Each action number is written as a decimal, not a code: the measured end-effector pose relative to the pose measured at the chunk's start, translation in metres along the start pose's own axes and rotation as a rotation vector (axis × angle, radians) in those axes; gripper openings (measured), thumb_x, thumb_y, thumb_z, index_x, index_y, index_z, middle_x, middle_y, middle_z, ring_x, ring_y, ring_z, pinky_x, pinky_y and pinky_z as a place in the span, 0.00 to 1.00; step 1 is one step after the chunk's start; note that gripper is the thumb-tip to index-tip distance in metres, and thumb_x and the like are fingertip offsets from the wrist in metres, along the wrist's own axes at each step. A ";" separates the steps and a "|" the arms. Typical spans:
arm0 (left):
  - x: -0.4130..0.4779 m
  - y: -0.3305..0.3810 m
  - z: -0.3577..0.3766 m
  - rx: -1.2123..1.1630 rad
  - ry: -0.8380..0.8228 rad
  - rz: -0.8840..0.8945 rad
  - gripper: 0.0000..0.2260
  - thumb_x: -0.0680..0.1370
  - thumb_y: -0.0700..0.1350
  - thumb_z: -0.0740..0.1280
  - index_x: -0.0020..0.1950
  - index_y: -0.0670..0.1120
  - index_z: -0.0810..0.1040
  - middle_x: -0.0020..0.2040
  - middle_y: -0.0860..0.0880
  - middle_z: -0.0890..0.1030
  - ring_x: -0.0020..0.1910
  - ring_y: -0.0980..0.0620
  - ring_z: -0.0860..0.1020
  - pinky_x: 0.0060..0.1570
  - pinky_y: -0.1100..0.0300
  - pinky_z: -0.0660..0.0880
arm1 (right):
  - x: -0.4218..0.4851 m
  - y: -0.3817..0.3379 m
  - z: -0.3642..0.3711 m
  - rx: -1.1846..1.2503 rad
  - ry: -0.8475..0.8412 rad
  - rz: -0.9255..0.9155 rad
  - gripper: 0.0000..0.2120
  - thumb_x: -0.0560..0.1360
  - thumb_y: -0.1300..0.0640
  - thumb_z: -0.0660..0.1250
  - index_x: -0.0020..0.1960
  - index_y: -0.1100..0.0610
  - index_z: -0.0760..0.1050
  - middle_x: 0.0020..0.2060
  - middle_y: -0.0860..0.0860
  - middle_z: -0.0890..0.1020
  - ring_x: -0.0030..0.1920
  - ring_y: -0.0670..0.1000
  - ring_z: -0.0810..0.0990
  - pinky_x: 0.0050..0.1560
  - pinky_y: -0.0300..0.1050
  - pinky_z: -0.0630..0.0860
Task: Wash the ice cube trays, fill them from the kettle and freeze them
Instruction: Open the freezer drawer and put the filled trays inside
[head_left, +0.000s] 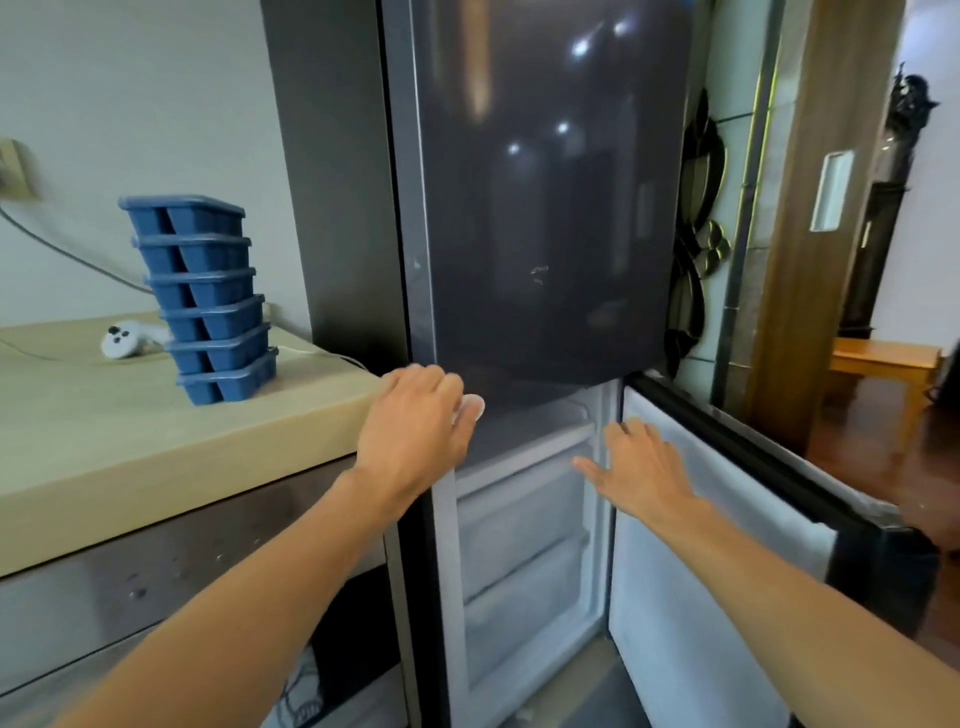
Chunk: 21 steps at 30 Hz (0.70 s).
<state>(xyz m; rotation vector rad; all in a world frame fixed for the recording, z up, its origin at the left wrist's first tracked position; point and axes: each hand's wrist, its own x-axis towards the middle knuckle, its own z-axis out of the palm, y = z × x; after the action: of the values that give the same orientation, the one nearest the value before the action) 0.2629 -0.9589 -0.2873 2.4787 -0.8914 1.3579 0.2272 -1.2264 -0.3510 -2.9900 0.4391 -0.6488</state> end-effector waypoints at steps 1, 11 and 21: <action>-0.004 0.009 0.007 -0.044 -0.002 0.060 0.14 0.81 0.53 0.63 0.38 0.49 0.71 0.38 0.51 0.75 0.38 0.49 0.73 0.41 0.54 0.70 | 0.008 0.016 0.004 -0.031 0.016 0.027 0.30 0.79 0.32 0.60 0.68 0.55 0.72 0.65 0.55 0.74 0.68 0.60 0.70 0.64 0.56 0.71; -0.006 0.084 0.139 -0.204 -0.535 -0.006 0.16 0.82 0.59 0.58 0.59 0.49 0.73 0.59 0.50 0.76 0.57 0.46 0.76 0.49 0.51 0.73 | 0.123 0.165 0.045 -0.280 -0.067 0.250 0.40 0.78 0.29 0.57 0.81 0.52 0.55 0.82 0.58 0.55 0.81 0.64 0.52 0.77 0.67 0.54; 0.038 0.090 0.279 -0.065 -0.726 -0.101 0.24 0.80 0.60 0.61 0.72 0.50 0.66 0.72 0.46 0.69 0.68 0.42 0.70 0.67 0.47 0.69 | 0.172 0.219 0.102 -0.472 0.046 0.141 0.43 0.75 0.26 0.57 0.81 0.51 0.57 0.79 0.57 0.63 0.79 0.63 0.58 0.76 0.70 0.52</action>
<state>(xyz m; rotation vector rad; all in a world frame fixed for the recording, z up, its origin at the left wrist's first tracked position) 0.4236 -1.1645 -0.4260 2.9404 -0.8789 0.3591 0.3614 -1.4866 -0.3989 -3.3344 0.9140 -0.6831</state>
